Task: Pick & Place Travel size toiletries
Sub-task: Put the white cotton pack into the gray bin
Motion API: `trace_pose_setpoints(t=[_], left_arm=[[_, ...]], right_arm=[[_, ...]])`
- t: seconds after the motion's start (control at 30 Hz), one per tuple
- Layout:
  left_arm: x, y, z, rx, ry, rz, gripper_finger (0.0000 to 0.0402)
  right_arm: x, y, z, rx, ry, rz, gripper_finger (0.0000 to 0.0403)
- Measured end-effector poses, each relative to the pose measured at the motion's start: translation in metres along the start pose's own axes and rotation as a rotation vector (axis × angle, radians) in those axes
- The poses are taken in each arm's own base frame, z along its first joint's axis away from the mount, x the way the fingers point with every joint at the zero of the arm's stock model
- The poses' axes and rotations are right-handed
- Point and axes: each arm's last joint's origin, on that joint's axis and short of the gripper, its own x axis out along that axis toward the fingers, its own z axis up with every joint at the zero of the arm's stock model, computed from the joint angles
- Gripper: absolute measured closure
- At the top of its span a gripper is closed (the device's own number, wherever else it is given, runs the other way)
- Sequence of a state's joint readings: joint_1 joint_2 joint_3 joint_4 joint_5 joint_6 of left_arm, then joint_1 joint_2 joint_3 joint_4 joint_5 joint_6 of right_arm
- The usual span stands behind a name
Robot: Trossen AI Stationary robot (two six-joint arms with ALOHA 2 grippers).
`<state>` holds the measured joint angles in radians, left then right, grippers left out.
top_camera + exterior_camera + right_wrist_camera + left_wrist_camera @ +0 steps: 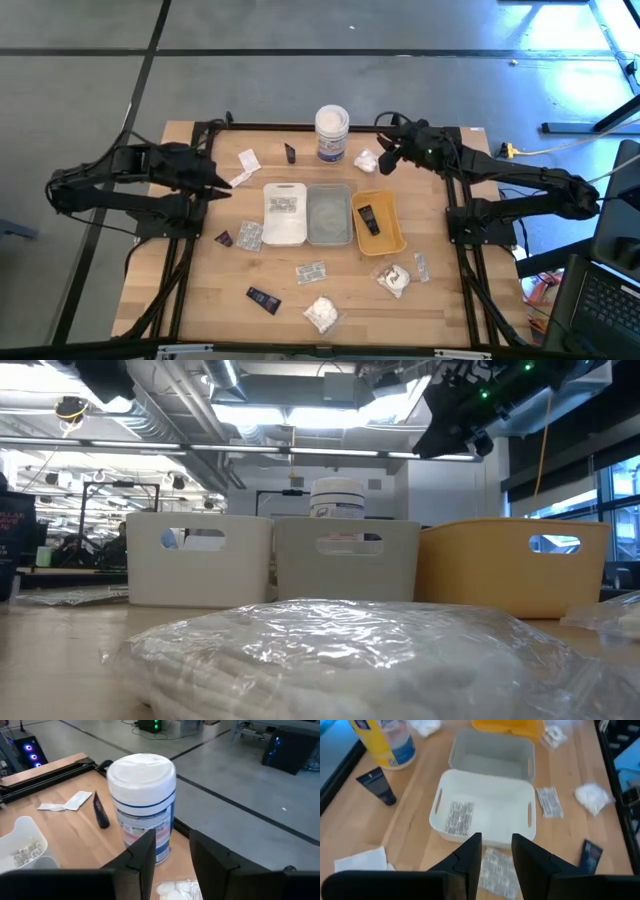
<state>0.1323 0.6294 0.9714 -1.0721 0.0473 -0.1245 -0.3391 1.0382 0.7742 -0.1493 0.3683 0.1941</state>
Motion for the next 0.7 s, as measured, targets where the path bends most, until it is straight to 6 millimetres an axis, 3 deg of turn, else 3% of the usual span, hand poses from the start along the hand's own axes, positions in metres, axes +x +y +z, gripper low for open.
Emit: trace_pose_setpoints(t=[0.4,0.7], left_arm=[[0.010,-0.002,-0.002,-0.385,0.113,-0.002,0.0309],[0.026,-0.013,-0.005,-0.461,0.256,0.122,0.0339]], right_arm=[[0.001,-0.003,-0.007,-0.013,0.079,0.021,0.0274],[0.000,-0.002,-0.010,-0.019,0.114,0.068,0.0287]])
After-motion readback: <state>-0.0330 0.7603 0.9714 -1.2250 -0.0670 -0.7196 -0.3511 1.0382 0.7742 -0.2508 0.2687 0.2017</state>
